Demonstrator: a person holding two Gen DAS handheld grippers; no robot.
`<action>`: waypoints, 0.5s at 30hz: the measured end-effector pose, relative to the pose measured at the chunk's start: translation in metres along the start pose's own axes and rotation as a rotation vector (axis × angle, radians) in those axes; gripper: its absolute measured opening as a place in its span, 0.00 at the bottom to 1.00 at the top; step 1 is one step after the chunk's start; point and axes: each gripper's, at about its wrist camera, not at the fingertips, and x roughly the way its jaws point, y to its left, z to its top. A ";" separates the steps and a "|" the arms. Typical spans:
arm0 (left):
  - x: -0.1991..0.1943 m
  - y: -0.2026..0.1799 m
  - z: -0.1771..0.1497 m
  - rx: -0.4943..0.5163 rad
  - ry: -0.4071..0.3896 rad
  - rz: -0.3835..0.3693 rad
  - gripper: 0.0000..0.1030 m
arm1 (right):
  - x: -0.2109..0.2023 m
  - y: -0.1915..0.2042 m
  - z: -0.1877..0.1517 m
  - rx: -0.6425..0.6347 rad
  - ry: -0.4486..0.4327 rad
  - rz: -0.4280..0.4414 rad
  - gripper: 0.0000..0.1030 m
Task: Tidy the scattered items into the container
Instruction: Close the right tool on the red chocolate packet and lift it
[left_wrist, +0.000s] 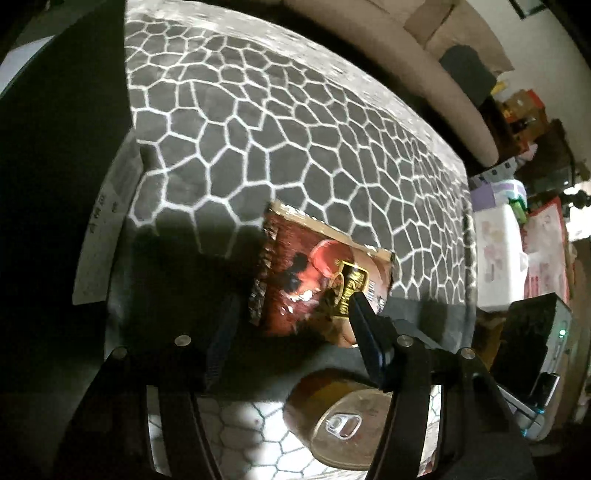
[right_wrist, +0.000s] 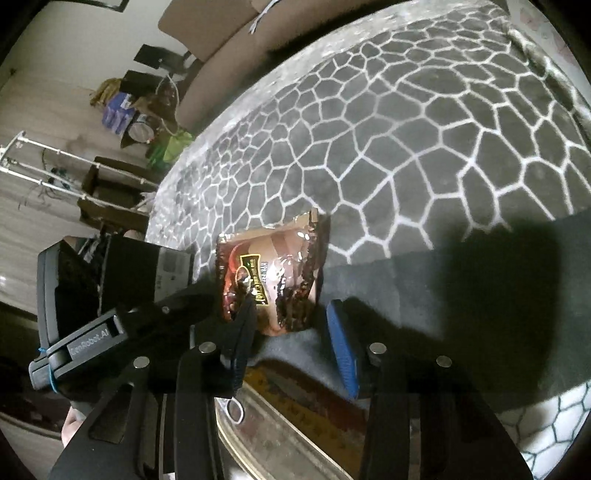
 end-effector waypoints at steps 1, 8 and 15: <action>0.001 0.003 0.001 -0.010 0.001 0.005 0.57 | 0.002 0.000 0.000 0.004 0.005 0.002 0.41; 0.018 -0.006 -0.004 0.030 0.030 -0.019 0.57 | 0.010 -0.003 0.003 0.018 0.018 -0.003 0.27; 0.015 -0.010 -0.012 0.042 -0.003 -0.071 0.29 | -0.006 -0.019 -0.001 0.061 -0.027 0.018 0.13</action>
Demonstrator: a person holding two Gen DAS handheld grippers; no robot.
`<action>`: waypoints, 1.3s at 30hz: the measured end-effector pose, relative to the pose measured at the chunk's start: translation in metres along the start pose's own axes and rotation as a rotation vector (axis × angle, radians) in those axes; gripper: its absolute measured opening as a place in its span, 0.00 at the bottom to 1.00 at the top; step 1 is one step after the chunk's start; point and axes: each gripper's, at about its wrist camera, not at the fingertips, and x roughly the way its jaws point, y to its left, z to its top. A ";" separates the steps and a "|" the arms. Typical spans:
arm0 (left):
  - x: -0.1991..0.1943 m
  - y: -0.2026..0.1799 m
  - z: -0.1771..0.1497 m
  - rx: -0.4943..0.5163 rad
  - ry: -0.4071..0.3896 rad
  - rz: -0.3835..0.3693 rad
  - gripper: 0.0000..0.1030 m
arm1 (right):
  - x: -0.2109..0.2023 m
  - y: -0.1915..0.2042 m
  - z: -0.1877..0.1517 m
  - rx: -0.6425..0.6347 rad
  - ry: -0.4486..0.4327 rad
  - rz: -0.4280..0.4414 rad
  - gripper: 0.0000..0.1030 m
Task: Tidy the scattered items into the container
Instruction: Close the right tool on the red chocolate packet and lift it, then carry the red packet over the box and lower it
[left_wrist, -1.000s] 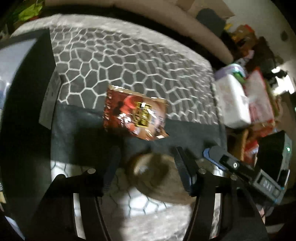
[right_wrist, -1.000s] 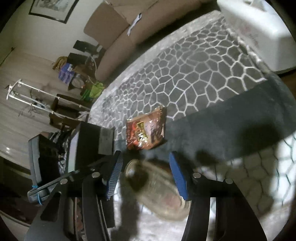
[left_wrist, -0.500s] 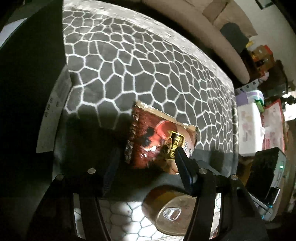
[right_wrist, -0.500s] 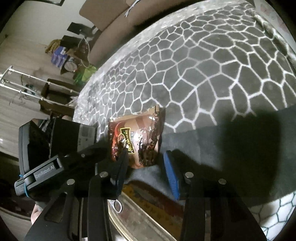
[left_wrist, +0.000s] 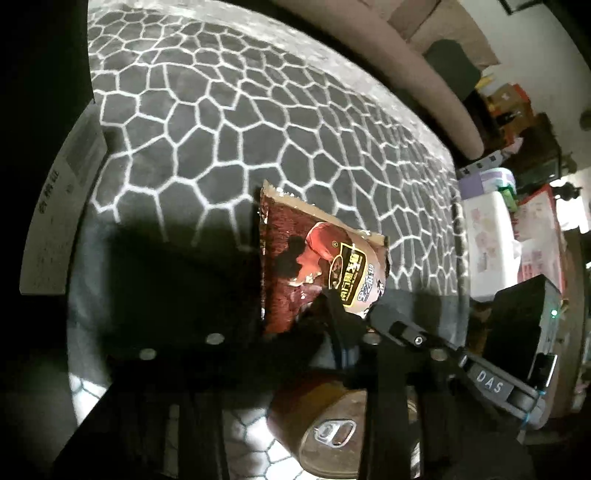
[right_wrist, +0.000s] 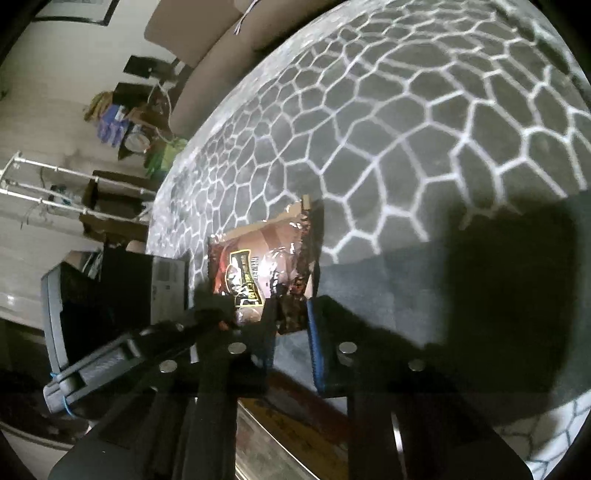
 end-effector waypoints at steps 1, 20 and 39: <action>0.001 -0.003 -0.002 0.004 0.002 -0.014 0.28 | -0.004 -0.001 0.000 0.000 -0.004 -0.002 0.13; -0.162 -0.022 -0.035 0.016 -0.088 -0.185 0.24 | -0.111 0.140 -0.061 -0.233 -0.114 0.032 0.13; -0.347 0.170 -0.079 -0.071 -0.212 -0.116 0.24 | 0.025 0.345 -0.178 -0.426 0.057 0.106 0.13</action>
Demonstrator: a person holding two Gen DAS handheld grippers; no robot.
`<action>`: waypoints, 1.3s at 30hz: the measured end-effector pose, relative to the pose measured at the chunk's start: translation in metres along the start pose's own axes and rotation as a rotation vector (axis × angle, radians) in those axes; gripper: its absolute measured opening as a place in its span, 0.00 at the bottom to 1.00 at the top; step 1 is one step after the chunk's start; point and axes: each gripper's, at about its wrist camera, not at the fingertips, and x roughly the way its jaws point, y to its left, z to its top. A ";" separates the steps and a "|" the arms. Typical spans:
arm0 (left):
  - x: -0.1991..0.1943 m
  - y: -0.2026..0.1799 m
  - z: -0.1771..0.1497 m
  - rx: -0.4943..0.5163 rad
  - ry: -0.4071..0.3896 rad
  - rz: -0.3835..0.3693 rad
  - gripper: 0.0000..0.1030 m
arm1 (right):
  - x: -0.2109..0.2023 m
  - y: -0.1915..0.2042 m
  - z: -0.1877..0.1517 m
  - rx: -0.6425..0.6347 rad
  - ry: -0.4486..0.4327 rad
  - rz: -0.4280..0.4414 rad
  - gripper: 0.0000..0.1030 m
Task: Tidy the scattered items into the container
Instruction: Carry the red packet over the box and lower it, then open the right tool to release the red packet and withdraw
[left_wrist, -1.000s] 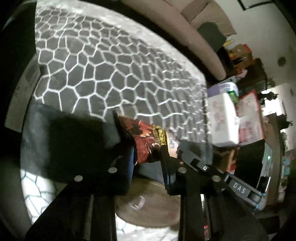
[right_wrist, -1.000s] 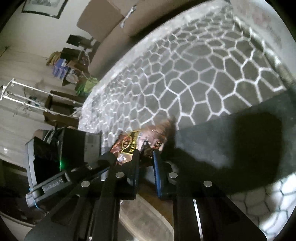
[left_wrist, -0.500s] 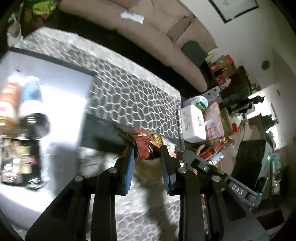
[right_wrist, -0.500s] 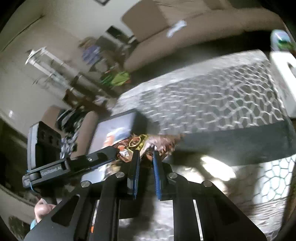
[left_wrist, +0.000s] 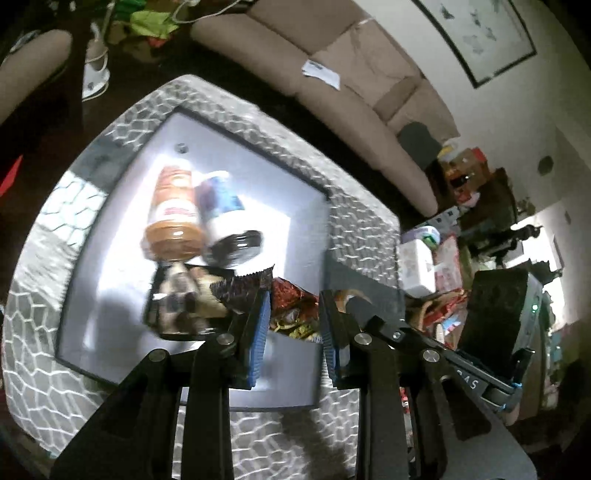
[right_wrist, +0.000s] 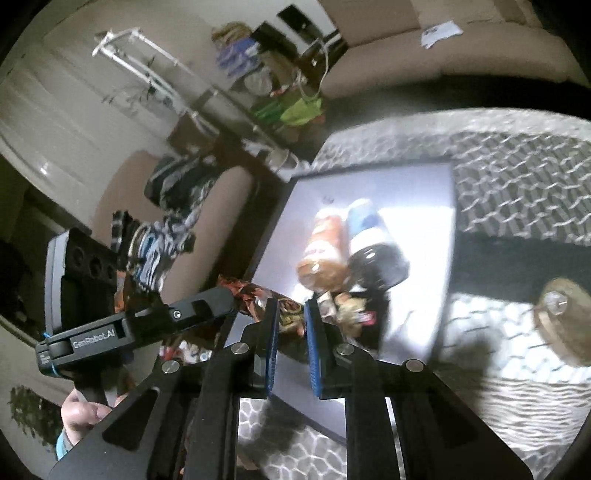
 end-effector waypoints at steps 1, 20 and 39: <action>0.000 0.010 0.000 -0.007 0.005 0.003 0.24 | 0.012 0.002 -0.001 0.003 0.014 0.001 0.13; 0.035 0.090 0.007 -0.139 0.035 -0.022 0.80 | 0.077 -0.013 -0.004 0.044 0.052 -0.100 0.74; 0.012 0.054 -0.043 0.015 0.071 0.210 1.00 | 0.011 0.004 -0.034 -0.093 0.011 -0.287 1.00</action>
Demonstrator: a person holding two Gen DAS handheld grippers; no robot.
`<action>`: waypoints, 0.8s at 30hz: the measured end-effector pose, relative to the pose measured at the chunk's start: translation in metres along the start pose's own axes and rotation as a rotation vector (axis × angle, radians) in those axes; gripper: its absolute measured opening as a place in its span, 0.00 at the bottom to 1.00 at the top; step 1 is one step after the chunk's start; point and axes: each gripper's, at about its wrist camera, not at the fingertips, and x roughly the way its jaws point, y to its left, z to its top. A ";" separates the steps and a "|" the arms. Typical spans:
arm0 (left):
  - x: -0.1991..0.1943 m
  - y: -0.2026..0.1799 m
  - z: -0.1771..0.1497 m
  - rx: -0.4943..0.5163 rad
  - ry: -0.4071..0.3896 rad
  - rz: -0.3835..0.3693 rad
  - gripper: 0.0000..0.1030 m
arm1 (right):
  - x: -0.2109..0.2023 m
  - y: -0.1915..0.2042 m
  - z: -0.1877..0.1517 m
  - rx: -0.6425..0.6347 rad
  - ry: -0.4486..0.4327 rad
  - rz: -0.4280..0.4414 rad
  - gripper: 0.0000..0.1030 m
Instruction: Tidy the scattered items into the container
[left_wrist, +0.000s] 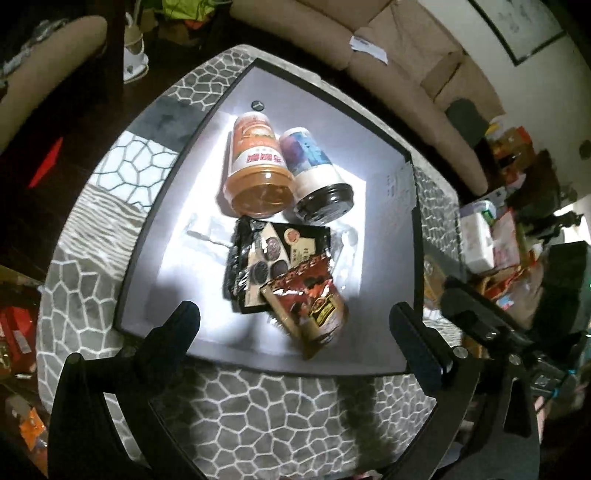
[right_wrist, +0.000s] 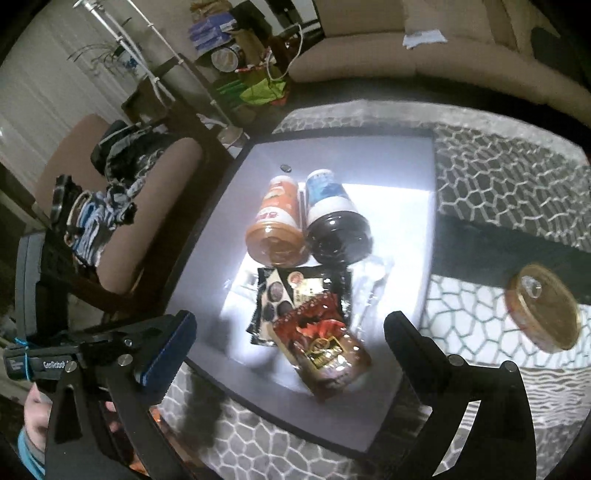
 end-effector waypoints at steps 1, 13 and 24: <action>-0.001 -0.001 -0.003 0.005 -0.006 0.015 1.00 | -0.004 0.000 -0.003 -0.006 -0.007 -0.010 1.00; -0.012 -0.017 -0.048 0.076 -0.012 0.083 1.00 | -0.051 -0.017 -0.047 0.024 -0.051 -0.027 1.00; -0.015 -0.115 -0.091 0.376 -0.152 0.035 1.00 | -0.114 -0.140 -0.084 0.180 -0.142 -0.064 1.00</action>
